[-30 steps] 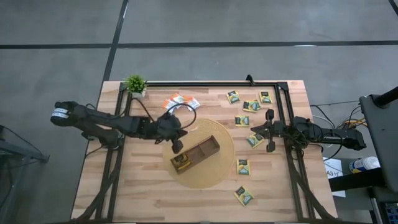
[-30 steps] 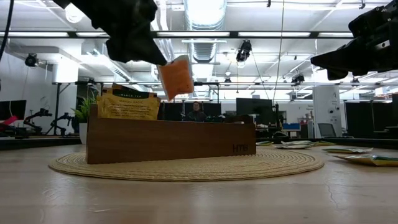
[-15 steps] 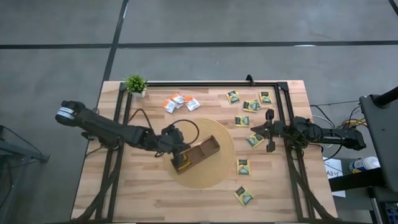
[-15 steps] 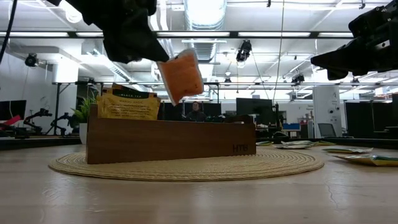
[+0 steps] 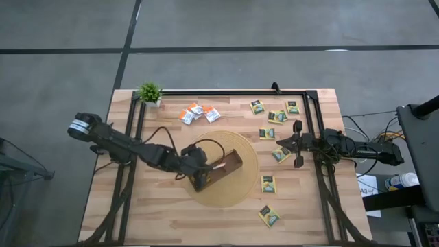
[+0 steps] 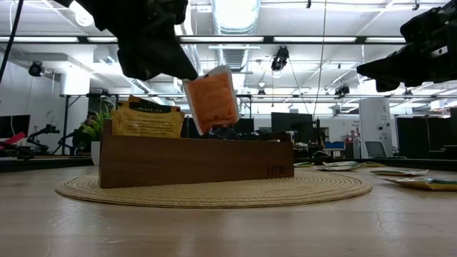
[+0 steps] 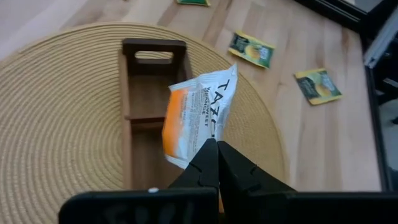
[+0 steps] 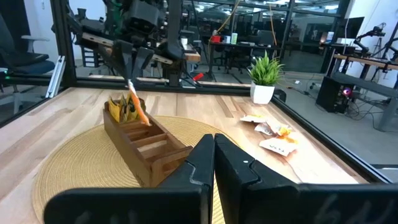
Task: Pick & Place Tea
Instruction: Put the orange tea sachet into the mid section of the wooden organizer
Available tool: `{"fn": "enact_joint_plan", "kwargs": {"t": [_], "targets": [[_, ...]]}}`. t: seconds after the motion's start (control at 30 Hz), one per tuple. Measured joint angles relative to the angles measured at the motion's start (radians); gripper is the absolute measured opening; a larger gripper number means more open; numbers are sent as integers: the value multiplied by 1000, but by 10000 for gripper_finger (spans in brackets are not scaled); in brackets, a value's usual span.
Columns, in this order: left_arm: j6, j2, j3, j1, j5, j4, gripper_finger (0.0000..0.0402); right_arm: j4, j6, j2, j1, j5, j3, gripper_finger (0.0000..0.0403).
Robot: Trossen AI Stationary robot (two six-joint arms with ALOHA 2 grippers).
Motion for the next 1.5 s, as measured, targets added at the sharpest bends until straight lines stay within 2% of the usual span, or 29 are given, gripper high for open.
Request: {"fn": "enact_joint_plan", "kwargs": {"t": [0.23,0.7,1.5], "targets": [[-16,0,7,-57,1,-5,0,0,0,0,0,0,0,9],[-64,0,6,-57,-42,-69,0,0,0,0,0,0,0,9],[-111,0,-46,27,-47,-87,0,0,0,0,0,0,0,9]]}}
